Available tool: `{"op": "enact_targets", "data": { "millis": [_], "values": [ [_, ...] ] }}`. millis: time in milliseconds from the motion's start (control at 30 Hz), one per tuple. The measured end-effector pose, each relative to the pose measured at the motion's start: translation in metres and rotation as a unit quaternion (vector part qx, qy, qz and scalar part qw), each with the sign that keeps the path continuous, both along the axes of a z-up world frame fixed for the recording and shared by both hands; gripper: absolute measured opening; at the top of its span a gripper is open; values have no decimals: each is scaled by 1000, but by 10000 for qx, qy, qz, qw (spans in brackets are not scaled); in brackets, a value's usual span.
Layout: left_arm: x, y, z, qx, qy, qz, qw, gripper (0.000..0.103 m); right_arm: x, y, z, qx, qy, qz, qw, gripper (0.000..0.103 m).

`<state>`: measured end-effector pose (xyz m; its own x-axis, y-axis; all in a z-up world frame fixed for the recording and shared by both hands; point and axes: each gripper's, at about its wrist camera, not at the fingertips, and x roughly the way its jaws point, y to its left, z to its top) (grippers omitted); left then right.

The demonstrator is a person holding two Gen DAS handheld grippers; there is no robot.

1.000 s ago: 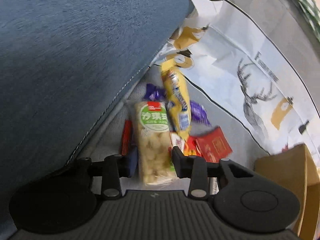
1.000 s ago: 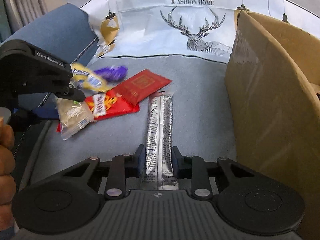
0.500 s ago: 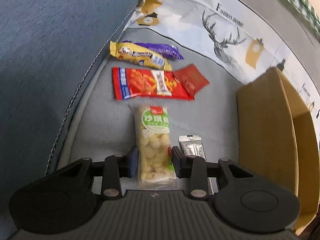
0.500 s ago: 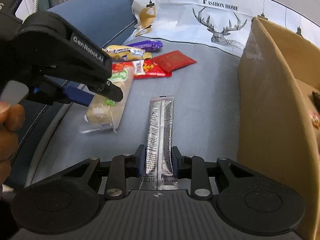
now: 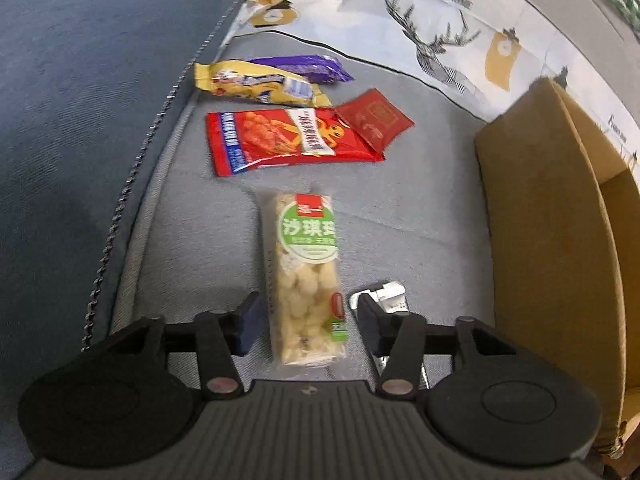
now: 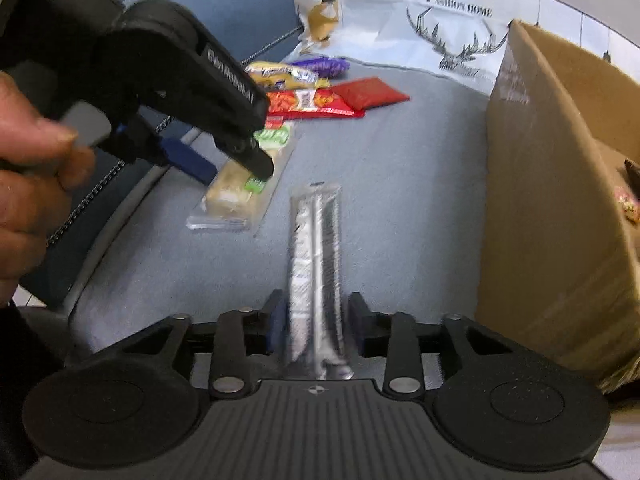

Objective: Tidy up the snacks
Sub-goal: 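Grasp the green-labelled sachima bag with the left tool while the right tool grasps the silver stick pack, then lift the sachima bag and silver stick pack off the cushion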

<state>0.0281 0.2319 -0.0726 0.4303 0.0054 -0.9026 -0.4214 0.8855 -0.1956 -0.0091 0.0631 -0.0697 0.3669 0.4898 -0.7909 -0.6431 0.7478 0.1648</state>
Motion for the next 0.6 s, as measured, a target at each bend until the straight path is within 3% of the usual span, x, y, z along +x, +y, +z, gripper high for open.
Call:
{"op": "enact_targets", "data": {
  "millis": [100, 267, 300, 400, 600],
  "values": [
    [7, -7, -4, 132, 128, -126, 9998, 61, 7, -1, -4, 40, 162, -44, 9999, 46],
    [14, -11, -10, 309, 283, -255, 9988, 60, 5, 4, -4, -59, -45, 32, 10000, 42],
    [14, -12, -11, 353, 299, -293, 9985, 57, 5, 4, -4, -84, -86, 38, 9999, 35],
    [15, -17, -10, 569, 315, -409, 9970, 42, 6, 4, -1, -49, -123, 44, 9999, 29],
    [12, -11, -5, 574, 189, -276, 9978, 40, 8, -1, 7, 77, -270, -96, 9996, 27]
  ]
}}
